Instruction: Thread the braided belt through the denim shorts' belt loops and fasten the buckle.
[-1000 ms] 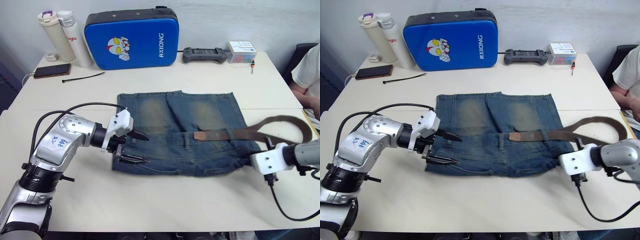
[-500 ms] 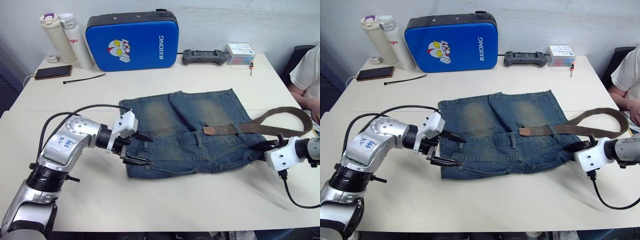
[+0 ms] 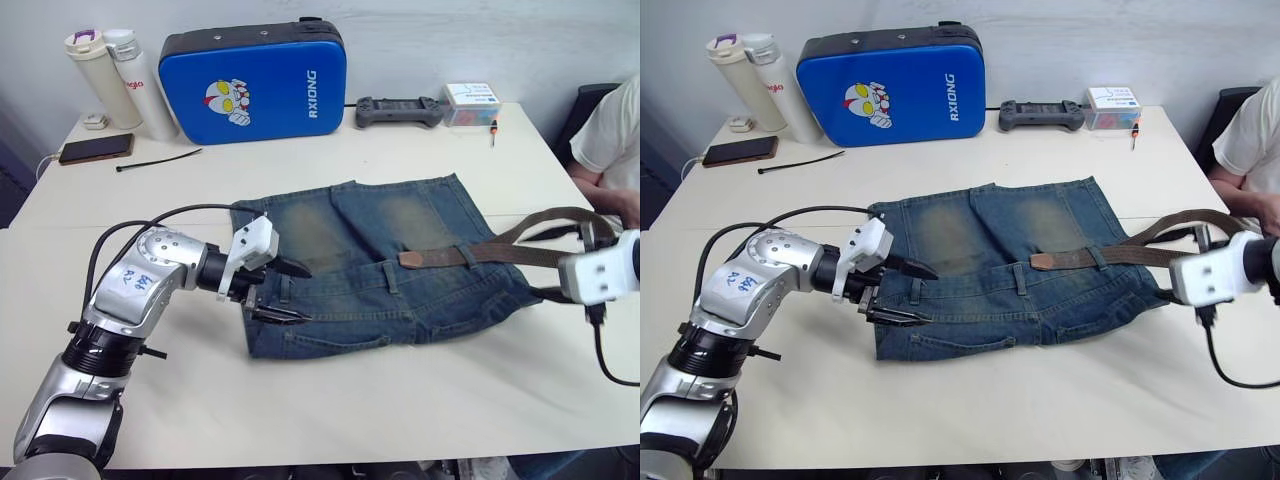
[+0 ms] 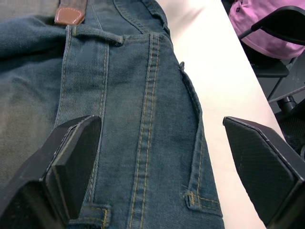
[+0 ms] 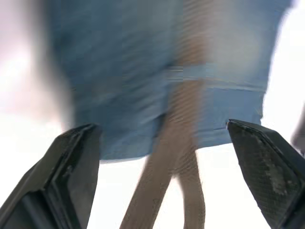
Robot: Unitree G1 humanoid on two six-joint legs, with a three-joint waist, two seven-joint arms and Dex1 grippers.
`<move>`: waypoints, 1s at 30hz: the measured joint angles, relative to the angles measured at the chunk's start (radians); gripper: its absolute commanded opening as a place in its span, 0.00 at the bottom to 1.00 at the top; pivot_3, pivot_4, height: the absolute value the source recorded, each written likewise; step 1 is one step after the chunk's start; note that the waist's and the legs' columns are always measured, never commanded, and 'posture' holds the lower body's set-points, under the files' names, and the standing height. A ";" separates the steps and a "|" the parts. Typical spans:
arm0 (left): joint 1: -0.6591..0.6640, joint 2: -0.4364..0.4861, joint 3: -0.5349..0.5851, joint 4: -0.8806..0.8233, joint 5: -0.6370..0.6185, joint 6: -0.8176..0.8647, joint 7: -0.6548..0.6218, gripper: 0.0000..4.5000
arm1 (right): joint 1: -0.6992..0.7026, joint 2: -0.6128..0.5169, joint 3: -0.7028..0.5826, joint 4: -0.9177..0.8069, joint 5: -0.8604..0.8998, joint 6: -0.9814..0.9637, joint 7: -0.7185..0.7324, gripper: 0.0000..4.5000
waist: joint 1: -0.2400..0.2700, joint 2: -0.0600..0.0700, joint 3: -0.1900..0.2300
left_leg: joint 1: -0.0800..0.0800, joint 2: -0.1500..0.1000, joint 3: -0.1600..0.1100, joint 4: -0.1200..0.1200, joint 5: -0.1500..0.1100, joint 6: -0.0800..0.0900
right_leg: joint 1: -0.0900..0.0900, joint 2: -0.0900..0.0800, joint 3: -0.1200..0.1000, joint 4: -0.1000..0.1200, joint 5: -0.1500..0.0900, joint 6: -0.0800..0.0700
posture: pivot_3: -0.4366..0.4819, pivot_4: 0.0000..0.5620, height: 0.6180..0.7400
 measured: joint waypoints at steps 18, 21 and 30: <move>-0.015 -0.028 0.071 -0.048 -0.035 0.080 0.143 1.00 | 0.261 0.562 -0.301 -0.550 1.543 1.152 -1.336 0.98 | 0.002 -0.002 0.000 | -0.005 -0.001 -0.002 0.000 -0.002 0.004 | -0.002 -0.001 -0.002 -0.002 0.000 0.001 | 0.48 0.27 1.00; -0.006 -0.028 0.075 -0.052 -0.036 0.088 0.156 1.00 | 0.259 0.613 -0.307 -0.523 1.591 1.130 -1.428 0.98 | 0.002 -0.002 0.000 | -0.005 -0.001 -0.002 -0.001 -0.002 0.004 | -0.002 0.000 -0.002 -0.002 0.000 0.001 | 0.48 0.27 1.00; 0.012 -0.021 0.079 -0.067 -0.037 0.098 0.178 1.00 | 0.250 0.753 -0.348 -0.487 1.624 1.048 -1.539 0.98 | 0.003 -0.002 0.000 | -0.005 -0.001 -0.002 -0.001 -0.002 0.004 | -0.002 0.000 -0.002 -0.003 0.000 0.001 | 0.48 0.27 1.00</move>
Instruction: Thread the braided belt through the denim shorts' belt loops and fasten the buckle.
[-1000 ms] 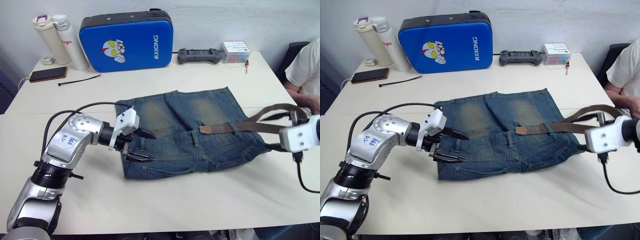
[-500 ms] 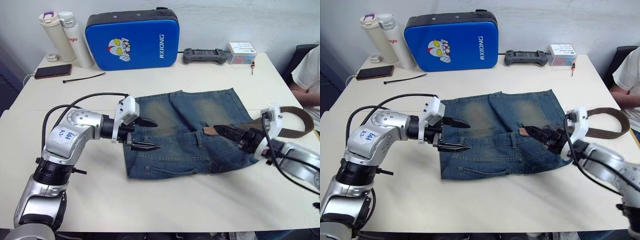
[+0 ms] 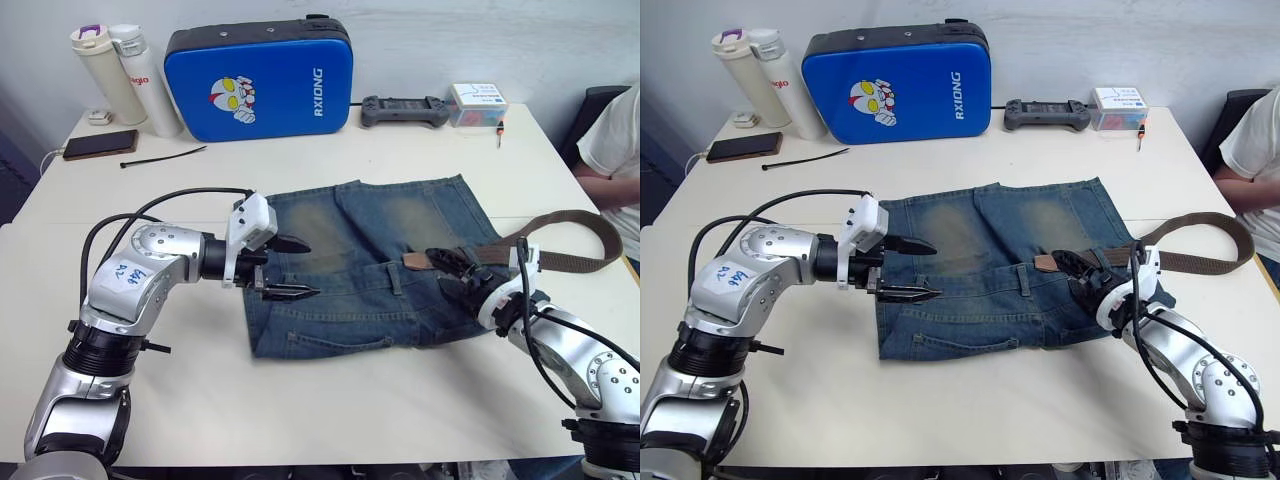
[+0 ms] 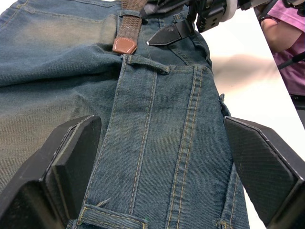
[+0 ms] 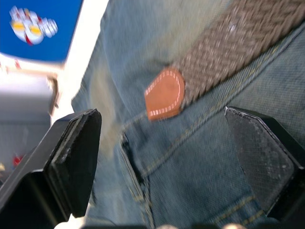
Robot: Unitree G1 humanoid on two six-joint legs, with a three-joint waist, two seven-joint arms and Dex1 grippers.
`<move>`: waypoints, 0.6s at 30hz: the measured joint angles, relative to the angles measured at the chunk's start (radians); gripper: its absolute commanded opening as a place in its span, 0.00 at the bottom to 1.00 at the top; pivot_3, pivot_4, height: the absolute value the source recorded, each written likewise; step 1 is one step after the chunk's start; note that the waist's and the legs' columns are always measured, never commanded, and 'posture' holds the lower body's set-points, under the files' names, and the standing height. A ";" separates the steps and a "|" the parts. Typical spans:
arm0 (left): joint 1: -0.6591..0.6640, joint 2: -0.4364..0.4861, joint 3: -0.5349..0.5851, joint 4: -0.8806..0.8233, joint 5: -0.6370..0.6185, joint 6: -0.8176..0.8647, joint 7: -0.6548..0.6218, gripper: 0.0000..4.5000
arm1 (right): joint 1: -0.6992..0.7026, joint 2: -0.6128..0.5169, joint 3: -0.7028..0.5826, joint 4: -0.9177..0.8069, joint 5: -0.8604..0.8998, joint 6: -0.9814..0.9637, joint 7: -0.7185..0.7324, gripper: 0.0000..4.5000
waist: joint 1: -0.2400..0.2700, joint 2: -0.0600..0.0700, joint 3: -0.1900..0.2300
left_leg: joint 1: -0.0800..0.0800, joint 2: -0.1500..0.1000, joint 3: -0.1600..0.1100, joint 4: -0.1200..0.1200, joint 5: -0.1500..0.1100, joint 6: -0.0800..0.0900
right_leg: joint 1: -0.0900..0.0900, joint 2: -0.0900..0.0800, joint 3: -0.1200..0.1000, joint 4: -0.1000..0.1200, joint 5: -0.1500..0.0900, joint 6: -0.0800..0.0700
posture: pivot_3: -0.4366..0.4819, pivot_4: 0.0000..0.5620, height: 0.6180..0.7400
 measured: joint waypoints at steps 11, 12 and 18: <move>0.000 0.003 0.004 -0.014 0.000 0.000 0.008 1.00 | -0.029 0.108 -0.039 0.023 -0.024 -0.061 -0.049 0.98 | -0.002 0.000 0.000 | 0.000 0.000 0.000 -0.001 0.000 0.000 | 0.000 0.000 0.000 0.000 0.000 0.000 | 0.48 0.27 1.00; 0.000 0.003 0.004 -0.014 0.000 0.000 0.009 1.00 | -0.034 0.116 -0.040 0.026 -0.032 -0.067 -0.051 0.98 | -0.002 0.000 0.000 | 0.000 0.000 0.000 -0.001 0.000 0.000 | 0.000 0.000 0.000 0.000 0.000 0.000 | 0.48 0.27 1.00; 0.000 0.003 0.004 -0.016 0.000 0.010 0.016 1.00 | -0.098 0.195 -0.064 0.086 -0.107 -0.113 -0.032 0.98 | -0.002 0.000 0.000 | 0.001 0.000 0.000 -0.001 0.000 0.000 | 0.000 0.000 0.000 -0.001 0.000 0.000 | 0.48 0.27 1.00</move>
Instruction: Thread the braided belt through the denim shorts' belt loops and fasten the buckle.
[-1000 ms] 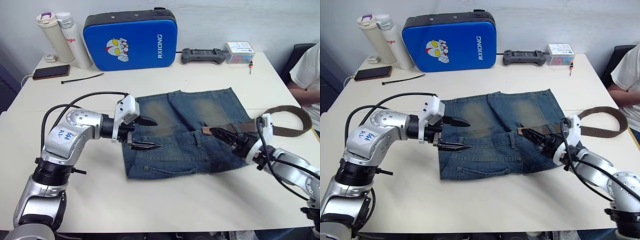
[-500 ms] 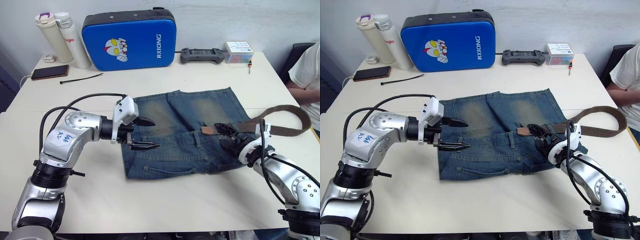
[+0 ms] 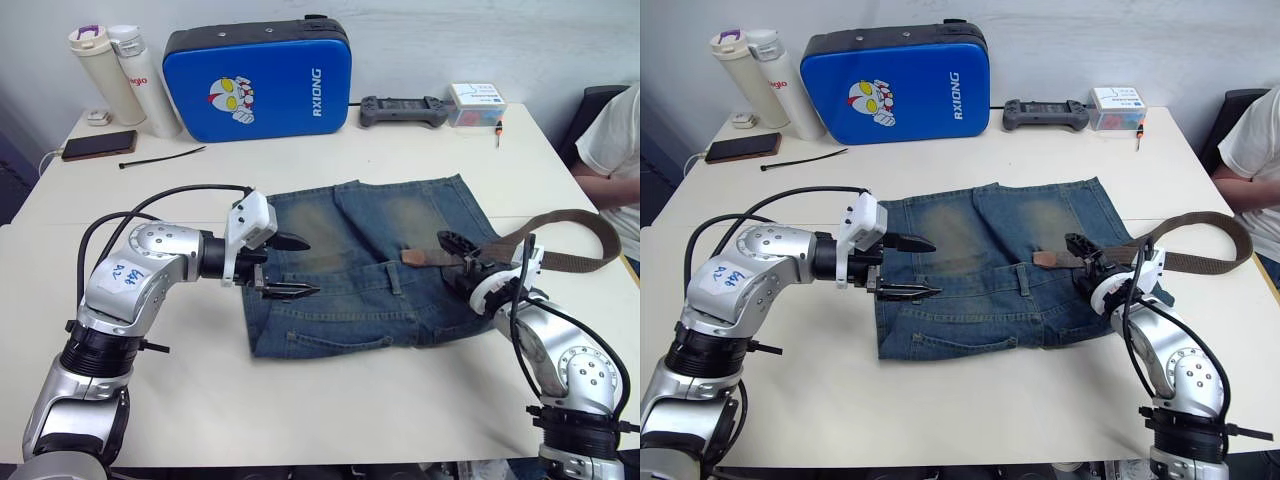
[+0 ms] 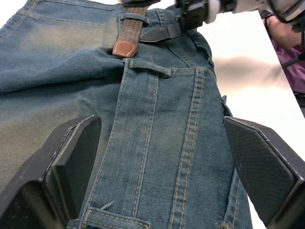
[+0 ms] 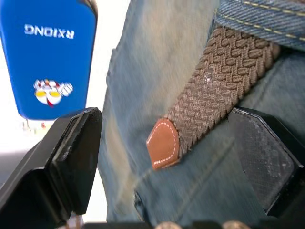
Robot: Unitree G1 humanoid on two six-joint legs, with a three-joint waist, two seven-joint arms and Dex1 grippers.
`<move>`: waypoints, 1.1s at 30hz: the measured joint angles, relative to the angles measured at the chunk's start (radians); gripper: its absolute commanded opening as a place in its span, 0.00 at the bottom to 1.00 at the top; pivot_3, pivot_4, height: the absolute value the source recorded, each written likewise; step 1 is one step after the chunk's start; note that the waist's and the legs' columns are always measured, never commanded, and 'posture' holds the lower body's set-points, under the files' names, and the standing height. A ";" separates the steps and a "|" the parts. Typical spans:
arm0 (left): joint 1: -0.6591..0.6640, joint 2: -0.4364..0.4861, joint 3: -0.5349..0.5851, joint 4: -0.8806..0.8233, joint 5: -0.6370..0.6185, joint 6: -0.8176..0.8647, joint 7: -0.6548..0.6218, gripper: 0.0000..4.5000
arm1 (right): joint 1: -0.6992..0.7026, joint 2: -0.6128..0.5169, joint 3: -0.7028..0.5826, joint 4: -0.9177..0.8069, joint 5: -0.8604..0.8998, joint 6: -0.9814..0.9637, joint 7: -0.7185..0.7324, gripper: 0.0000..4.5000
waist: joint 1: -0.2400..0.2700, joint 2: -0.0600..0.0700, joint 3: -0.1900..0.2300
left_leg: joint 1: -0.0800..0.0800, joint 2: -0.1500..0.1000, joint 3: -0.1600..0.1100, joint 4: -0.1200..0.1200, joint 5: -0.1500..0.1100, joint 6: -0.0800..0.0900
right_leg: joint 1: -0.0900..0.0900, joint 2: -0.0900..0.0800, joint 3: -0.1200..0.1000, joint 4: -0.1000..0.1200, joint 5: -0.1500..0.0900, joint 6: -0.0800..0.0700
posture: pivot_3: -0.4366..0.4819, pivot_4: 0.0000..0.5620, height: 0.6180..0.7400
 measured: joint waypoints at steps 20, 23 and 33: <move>0.000 0.001 0.005 -0.002 -0.001 0.009 0.007 1.00 | -0.066 0.132 -0.067 0.092 -0.178 -0.066 0.014 0.25 | 0.004 -0.004 -0.002 | 0.001 0.000 0.000 -0.001 0.000 0.000 | 0.001 -0.001 0.000 0.000 0.000 0.000 | 0.48 0.27 1.00; -0.002 -0.004 0.025 -0.002 -0.010 0.017 0.022 1.00 | -0.041 0.144 -0.075 0.074 -0.176 -0.064 0.004 0.01 | 0.003 -0.004 -0.002 | 0.001 0.000 0.000 -0.002 0.000 0.000 | 0.001 -0.001 0.000 -0.001 0.000 0.000 | 0.48 0.27 1.00; 0.010 -0.001 0.073 -0.009 -0.027 0.035 0.052 1.00 | 0.034 0.200 -0.054 -0.056 -0.139 -0.038 -0.046 0.01 | -0.003 -0.003 -0.002 | 0.001 0.000 0.000 -0.005 0.000 0.000 | -0.001 -0.001 0.000 -0.001 0.000 0.000 | 0.48 0.27 1.00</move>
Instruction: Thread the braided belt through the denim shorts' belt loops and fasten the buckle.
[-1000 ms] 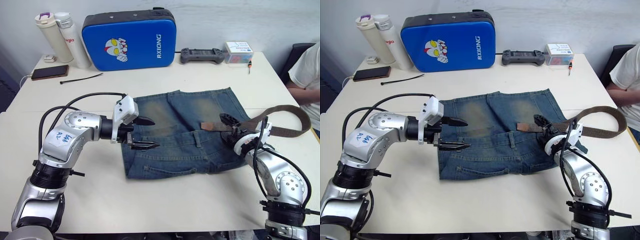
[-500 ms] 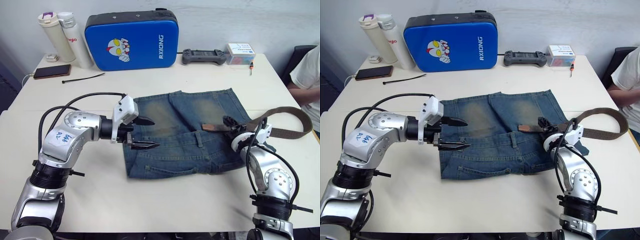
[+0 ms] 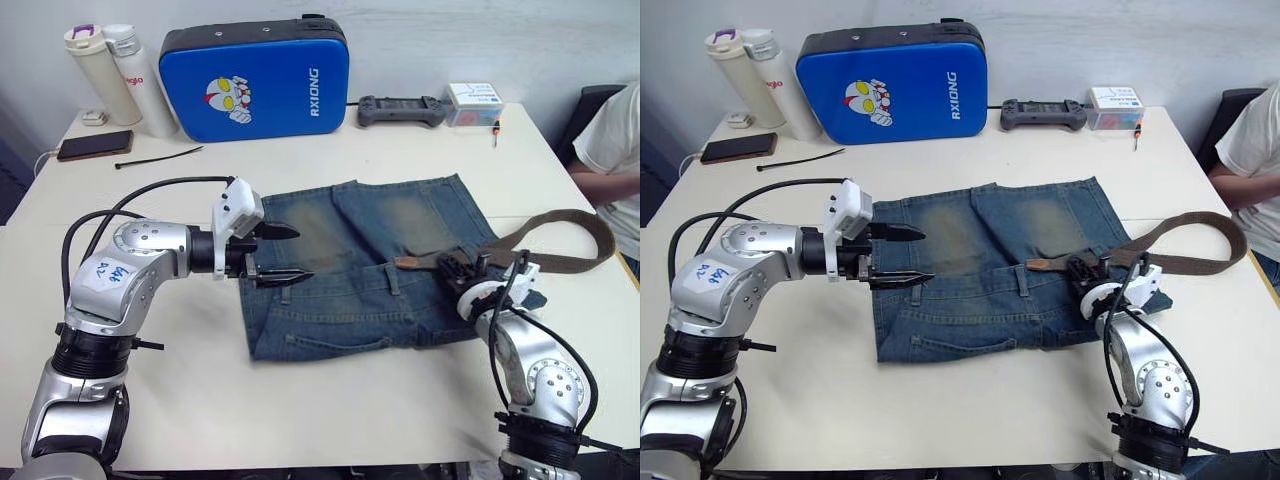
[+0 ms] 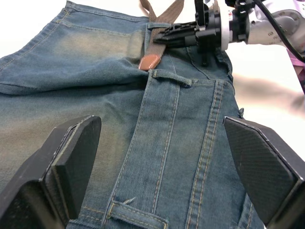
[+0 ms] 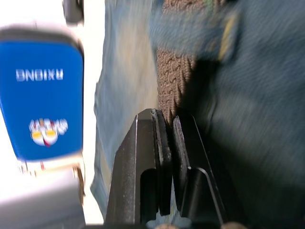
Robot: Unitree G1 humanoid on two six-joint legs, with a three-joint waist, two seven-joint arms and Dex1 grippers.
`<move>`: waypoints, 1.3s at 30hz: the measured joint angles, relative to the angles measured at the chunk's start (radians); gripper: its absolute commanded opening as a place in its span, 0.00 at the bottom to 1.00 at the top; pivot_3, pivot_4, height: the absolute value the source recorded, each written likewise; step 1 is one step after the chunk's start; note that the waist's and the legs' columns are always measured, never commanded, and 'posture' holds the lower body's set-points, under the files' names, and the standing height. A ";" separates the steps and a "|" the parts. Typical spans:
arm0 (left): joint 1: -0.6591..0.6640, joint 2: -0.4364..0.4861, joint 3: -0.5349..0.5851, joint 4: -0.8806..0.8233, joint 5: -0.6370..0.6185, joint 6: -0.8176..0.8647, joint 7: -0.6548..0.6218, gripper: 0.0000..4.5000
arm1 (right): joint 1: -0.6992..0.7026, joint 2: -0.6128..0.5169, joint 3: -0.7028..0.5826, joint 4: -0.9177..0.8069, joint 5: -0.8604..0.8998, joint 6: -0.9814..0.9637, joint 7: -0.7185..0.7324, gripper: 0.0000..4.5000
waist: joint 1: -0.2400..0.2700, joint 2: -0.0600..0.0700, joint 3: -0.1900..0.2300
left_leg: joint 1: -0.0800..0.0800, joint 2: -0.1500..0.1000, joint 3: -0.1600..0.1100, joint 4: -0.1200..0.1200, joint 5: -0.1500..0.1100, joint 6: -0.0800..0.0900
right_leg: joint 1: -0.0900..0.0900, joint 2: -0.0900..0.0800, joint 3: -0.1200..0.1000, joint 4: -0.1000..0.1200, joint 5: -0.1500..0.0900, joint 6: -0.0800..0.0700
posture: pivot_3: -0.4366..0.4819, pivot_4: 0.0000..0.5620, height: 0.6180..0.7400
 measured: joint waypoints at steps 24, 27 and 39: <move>0.001 0.003 0.006 -0.028 -0.012 0.006 0.005 1.00 | 0.097 -0.172 -0.017 0.063 -0.002 0.180 0.421 0.01 | -0.019 0.001 0.001 | -0.002 0.000 0.002 -0.007 0.002 -0.001 | -0.005 0.000 0.001 0.000 0.000 0.000 | 0.48 0.27 1.00; 0.001 0.003 0.005 -0.028 -0.012 0.002 0.004 1.00 | 0.097 -0.169 0.005 0.050 -0.051 0.188 0.466 0.01 | -0.020 0.001 0.001 | -0.002 0.000 0.002 -0.007 0.002 -0.001 | -0.005 0.001 0.001 0.001 0.000 0.000 | 0.48 0.27 1.00; 0.001 0.004 -0.003 -0.024 -0.011 -0.003 -0.002 1.00 | 0.084 -0.040 0.066 0.005 -0.143 0.188 0.503 0.01 | -0.025 0.001 0.001 | -0.002 0.000 0.002 -0.008 0.003 -0.003 | -0.007 0.001 0.002 0.001 0.000 -0.001 | 0.48 0.27 1.00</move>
